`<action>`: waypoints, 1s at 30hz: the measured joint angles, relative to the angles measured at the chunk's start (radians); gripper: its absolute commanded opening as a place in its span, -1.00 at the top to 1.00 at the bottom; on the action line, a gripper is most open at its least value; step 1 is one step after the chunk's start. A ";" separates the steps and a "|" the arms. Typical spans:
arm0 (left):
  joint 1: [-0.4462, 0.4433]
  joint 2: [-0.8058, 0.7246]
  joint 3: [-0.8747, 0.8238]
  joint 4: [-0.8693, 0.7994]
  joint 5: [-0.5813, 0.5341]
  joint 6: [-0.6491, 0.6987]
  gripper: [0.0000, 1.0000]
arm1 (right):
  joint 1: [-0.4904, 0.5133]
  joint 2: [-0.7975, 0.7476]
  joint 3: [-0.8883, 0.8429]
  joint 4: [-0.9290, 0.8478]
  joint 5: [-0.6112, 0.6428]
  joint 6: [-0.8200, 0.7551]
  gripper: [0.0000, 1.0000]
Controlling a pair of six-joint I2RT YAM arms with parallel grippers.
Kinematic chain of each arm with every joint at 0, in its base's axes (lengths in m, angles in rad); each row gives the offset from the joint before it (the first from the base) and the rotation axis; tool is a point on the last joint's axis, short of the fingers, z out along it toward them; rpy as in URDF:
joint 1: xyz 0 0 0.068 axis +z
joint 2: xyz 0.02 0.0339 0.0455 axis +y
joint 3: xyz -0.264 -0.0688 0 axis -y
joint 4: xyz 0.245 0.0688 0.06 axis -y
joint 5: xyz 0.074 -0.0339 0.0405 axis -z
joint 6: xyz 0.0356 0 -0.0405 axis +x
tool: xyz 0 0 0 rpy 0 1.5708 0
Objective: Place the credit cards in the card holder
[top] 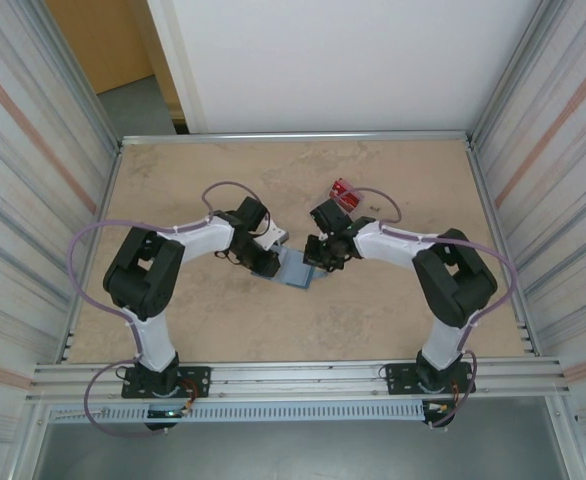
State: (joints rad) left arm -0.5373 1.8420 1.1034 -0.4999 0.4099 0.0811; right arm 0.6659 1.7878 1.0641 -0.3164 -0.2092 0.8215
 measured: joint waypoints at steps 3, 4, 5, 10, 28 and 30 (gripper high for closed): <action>-0.001 -0.001 -0.001 0.002 0.000 0.000 0.66 | 0.007 0.026 -0.001 0.003 0.000 0.000 0.79; -0.001 -0.004 -0.005 0.006 0.003 0.000 0.65 | 0.009 0.026 -0.002 0.006 0.000 0.000 0.79; -0.002 -0.007 -0.010 0.010 0.004 0.000 0.64 | 0.013 0.025 -0.004 0.010 0.001 0.000 0.79; -0.008 -0.024 -0.029 0.012 0.003 0.001 0.62 | 0.037 0.009 -0.036 0.040 0.009 0.004 0.79; 0.014 -0.367 -0.075 -0.011 -0.026 0.072 -0.37 | -0.029 -0.083 0.196 -0.259 0.107 -0.130 0.27; 0.050 -0.375 -0.076 -0.011 -0.026 0.072 -0.53 | -0.092 -0.081 0.294 -0.310 0.113 -0.180 0.14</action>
State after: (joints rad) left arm -0.4877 1.4673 1.0275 -0.5114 0.3836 0.1528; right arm 0.5743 1.7069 1.3582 -0.6262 -0.0963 0.6418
